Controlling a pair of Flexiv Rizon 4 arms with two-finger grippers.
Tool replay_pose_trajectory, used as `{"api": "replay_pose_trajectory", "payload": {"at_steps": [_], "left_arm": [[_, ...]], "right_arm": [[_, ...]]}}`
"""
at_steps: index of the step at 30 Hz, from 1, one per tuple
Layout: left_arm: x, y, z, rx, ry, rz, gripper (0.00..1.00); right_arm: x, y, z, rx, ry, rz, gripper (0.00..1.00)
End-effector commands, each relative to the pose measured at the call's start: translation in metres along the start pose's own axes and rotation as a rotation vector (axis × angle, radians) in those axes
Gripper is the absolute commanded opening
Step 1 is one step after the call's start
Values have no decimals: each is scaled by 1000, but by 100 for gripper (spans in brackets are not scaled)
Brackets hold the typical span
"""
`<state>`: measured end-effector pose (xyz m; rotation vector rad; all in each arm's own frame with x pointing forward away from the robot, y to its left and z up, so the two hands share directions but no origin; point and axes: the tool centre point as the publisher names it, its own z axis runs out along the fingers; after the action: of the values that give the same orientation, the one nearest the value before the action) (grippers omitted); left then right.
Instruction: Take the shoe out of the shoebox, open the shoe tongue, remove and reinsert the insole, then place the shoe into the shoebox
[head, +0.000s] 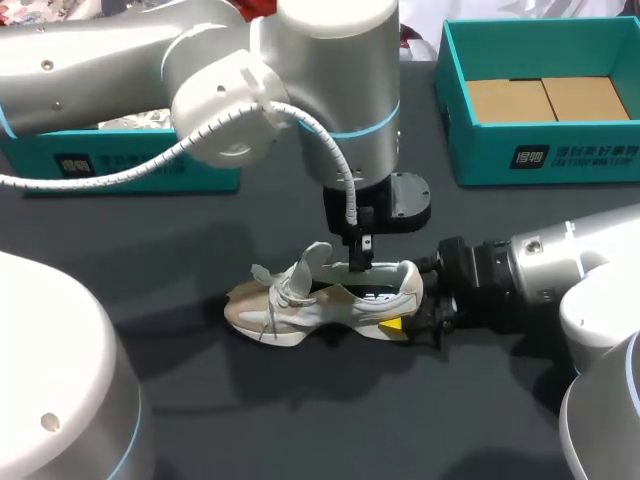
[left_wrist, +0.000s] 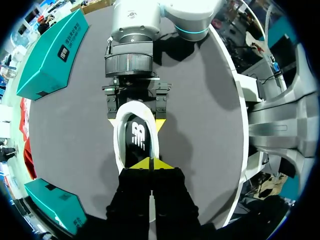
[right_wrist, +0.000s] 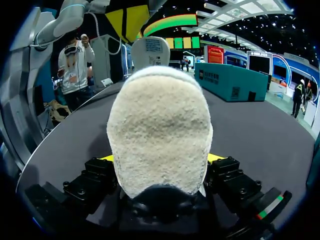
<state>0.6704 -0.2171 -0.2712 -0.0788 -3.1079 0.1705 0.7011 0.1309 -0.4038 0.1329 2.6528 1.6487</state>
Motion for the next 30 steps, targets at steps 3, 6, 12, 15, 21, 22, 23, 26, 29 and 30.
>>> {"api": "replay_pose_trajectory", "payload": {"at_steps": [3,6,12,15,21,22,23,26,29,30], "left_arm": [[-1,-1,27,50,5,23,0],[-7,-2,41,85,10,20,0],[-10,-2,43,109,7,36,0],[-10,-2,43,109,7,36,0],[-13,-6,54,112,5,43,0],[-15,-8,59,106,3,42,0],[-17,-9,62,102,13,47,0],[-21,-12,70,96,34,55,0],[-22,-14,75,87,38,57,0],[-22,-14,77,84,41,59,0]], "right_arm": [[1,0,0,3,-1,1,0],[1,0,0,3,-1,1,0],[1,0,0,3,-1,1,0],[1,0,0,3,-1,1,0],[1,0,0,3,-1,1,0],[1,0,0,3,-1,1,0],[1,0,0,3,-1,1,0],[1,0,0,3,-1,1,0],[1,0,0,3,-1,1,0],[1,0,0,3,-1,1,0]]}}
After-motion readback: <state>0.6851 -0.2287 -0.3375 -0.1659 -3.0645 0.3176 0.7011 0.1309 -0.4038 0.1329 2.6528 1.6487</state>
